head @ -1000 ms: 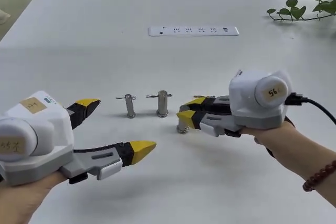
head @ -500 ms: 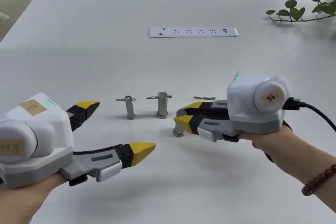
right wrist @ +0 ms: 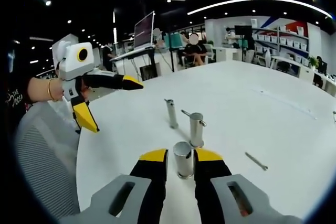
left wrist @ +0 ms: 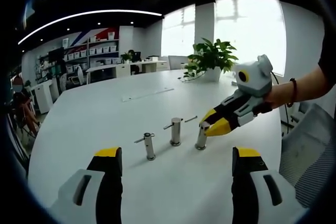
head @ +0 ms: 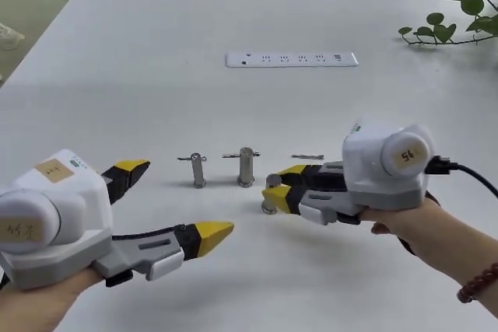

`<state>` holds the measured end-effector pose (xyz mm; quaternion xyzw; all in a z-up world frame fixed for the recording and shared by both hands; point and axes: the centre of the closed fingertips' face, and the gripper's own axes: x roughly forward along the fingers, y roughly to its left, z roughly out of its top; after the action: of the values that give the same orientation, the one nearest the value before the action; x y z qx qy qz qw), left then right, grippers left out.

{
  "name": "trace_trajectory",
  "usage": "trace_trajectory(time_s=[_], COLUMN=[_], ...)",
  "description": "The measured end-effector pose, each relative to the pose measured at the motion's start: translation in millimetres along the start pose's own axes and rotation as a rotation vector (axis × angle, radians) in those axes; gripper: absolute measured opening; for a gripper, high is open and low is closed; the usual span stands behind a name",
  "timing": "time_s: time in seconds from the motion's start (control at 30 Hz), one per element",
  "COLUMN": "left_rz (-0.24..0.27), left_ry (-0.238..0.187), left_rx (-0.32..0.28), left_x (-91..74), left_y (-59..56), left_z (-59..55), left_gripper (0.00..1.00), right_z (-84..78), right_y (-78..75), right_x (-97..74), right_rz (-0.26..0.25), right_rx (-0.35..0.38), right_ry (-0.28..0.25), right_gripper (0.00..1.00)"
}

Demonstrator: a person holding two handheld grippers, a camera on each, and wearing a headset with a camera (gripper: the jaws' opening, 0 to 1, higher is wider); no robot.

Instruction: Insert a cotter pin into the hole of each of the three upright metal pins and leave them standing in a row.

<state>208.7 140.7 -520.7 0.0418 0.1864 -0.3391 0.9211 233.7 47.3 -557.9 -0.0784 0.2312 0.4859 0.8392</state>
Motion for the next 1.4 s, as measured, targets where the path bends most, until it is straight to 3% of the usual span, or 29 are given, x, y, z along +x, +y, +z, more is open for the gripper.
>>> trace_trajectory(time_s=[0.37, 0.6, 1.03, 1.3, 1.4], left_rz=[0.003, 0.008, 0.013, 0.007, 0.008], left_ry=[-0.006, -0.009, -0.01, -0.001, 0.002], left_rx=[-0.007, -0.01, -0.012, -0.009, -0.011], left_x=[-2.0, -2.1, -3.3, -2.6, -2.8], left_y=[-0.7, -0.1, 1.7, 1.3, 1.7], left_z=[1.6, 2.3, 4.1, 1.4, 0.3], left_gripper=[0.86, 0.89, 0.9, 0.87, 0.87], right_z=[17.7, 23.4, 15.7, -4.9, -14.4], right_y=[-2.2, -17.8, -65.6, -86.0, -93.9], right_x=[-17.3, -26.1, -28.7, -20.0, -16.3], right_rz=[0.027, 0.004, -0.057, -0.069, -0.087], right_rx=[0.045, 0.053, 0.054, 0.015, 0.033], right_ry=[-0.017, 0.004, 0.11, 0.22, 0.254], right_gripper=[0.28, 0.31, 0.3, 0.23, 0.18])
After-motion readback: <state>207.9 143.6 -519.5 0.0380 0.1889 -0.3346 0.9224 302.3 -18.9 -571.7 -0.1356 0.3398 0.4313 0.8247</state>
